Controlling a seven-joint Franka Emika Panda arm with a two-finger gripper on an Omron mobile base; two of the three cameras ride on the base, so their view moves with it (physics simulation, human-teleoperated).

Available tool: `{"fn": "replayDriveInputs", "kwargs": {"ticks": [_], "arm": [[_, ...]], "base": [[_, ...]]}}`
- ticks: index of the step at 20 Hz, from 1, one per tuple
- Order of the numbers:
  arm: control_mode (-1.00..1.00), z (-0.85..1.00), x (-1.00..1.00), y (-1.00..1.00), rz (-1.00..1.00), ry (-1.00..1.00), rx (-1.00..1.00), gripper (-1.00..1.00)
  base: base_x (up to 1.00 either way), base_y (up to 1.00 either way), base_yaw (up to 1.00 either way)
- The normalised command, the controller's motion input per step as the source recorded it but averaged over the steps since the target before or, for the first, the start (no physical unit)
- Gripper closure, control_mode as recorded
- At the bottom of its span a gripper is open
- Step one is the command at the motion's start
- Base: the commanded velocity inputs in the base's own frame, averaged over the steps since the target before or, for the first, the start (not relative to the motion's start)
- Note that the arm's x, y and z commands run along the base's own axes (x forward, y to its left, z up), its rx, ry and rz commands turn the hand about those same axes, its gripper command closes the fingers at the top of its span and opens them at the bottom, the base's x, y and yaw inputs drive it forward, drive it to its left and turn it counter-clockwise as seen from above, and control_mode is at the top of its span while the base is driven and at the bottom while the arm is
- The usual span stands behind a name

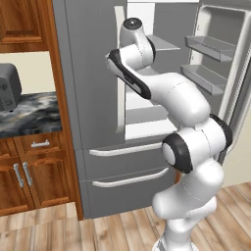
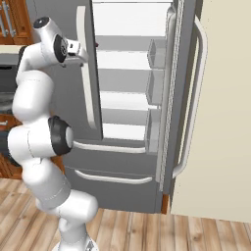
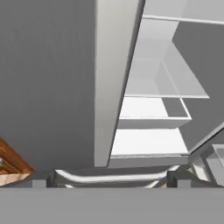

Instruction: Move the hot dog bun to the plate on the dining table and place the condiment next to that plate. Then navigate to the fridge and take the sausage and place it on the plate as well.

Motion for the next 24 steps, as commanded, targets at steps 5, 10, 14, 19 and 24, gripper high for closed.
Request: {"fn": "replayDriveInputs", "kwargs": {"ticks": [5,10,14,19,24], "arm": [[-1.0,-0.24,0.57,-0.06,0.0,0.0,0.15,-1.0],[-1.0,-0.12,0.52,0.01,0.0,-0.04,0.03,-1.0],[-1.0,-0.11,0.36,0.0,0.0,-0.03,0.0,-1.0],[-1.0,-0.14,0.31,0.0,0.0,-0.05,0.0,-1.0],[-1.0,-0.2,0.43,0.0,0.0,-0.04,0.0,-1.0]], "base": [[0.0,0.0,0.0],[0.0,0.0,0.0],[0.0,0.0,0.0],[0.0,0.0,0.0],[0.0,0.0,0.0]]}}
